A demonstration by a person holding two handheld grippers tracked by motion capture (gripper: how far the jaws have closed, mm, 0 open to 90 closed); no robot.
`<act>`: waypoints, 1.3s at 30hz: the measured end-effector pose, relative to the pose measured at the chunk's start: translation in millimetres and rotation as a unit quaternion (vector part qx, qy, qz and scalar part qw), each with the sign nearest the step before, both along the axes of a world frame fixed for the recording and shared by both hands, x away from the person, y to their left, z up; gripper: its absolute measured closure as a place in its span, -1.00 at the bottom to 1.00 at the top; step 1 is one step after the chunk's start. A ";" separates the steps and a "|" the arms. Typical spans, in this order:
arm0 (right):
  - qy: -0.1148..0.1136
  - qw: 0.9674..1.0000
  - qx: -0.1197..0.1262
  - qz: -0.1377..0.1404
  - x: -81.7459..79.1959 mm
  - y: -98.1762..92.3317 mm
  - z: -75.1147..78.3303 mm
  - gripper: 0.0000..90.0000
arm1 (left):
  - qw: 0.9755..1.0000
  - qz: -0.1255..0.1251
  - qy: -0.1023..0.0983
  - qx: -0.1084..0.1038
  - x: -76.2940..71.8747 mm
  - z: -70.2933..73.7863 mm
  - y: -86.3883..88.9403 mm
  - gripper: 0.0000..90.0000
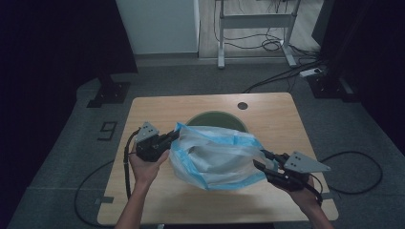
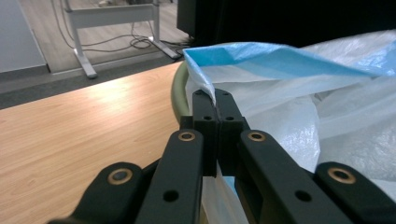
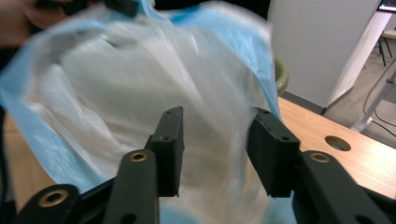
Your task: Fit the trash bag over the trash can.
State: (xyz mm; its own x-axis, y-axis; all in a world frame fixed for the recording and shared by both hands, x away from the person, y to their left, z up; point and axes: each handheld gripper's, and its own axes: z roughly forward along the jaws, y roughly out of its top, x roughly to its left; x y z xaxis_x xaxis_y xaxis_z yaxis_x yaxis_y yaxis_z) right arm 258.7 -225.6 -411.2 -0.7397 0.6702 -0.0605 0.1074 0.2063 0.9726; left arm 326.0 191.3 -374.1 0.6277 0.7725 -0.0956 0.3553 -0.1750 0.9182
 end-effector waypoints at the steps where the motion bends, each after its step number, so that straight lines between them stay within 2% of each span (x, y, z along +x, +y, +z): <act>1: 0.000 1.000 0.013 0.002 -3.1 -4.0 2.4 0.13 | 1.000 0.003 0.000 -0.002 -0.3 -0.2 0.9 0.99; 4: -0.005 1.000 0.030 -0.002 -7.7 -13.7 9.8 0.09 | 1.000 0.004 -0.001 -0.013 -0.9 -0.6 3.1 1.00; 8: 0.005 0.999 0.033 -0.018 3.2 -20.1 14.0 0.07 | 1.000 0.003 -0.001 -0.014 -1.4 -0.3 2.5 1.00; 13: 0.027 0.999 0.030 -0.014 23.2 -11.6 6.4 0.01 | 1.000 0.003 -0.001 -0.020 -0.6 0.1 1.4 1.00; 16: 0.035 0.999 0.020 -0.012 32.3 -4.8 -0.9 -0.04 | 1.000 0.002 -0.002 -0.024 0.0 1.1 1.9 1.00; 18: 0.040 0.999 0.011 -0.022 39.3 -2.8 -5.1 -0.02 | 1.000 0.000 -0.002 -0.026 0.4 1.8 2.6 1.00; 20: 0.047 0.999 0.013 -0.018 46.6 -2.2 -7.7 0.14 | 1.000 -0.001 -0.003 -0.029 0.3 2.0 3.1 1.00; 24: 0.053 0.999 0.003 0.010 54.6 4.8 -9.8 0.51 | 0.999 -0.001 -0.004 -0.036 0.8 0.4 4.2 1.00; 25: 0.050 0.999 0.001 0.008 54.9 6.7 -9.5 0.67 | 0.999 -0.001 -0.003 -0.037 0.9 -0.2 4.9 1.00; 28: 0.045 0.999 0.004 -0.007 55.3 7.8 -7.4 0.94 | 0.999 0.001 -0.002 -0.042 1.0 -1.9 7.3 1.00; 34: 0.021 0.999 0.012 -0.033 52.9 4.8 6.5 0.97 | 0.999 0.003 -0.005 -0.047 3.1 2.5 13.0 1.00; 39: 0.010 0.998 0.017 -0.061 64.2 5.9 25.7 0.97 | 0.999 0.009 -0.008 -0.050 11.2 7.6 14.3 1.00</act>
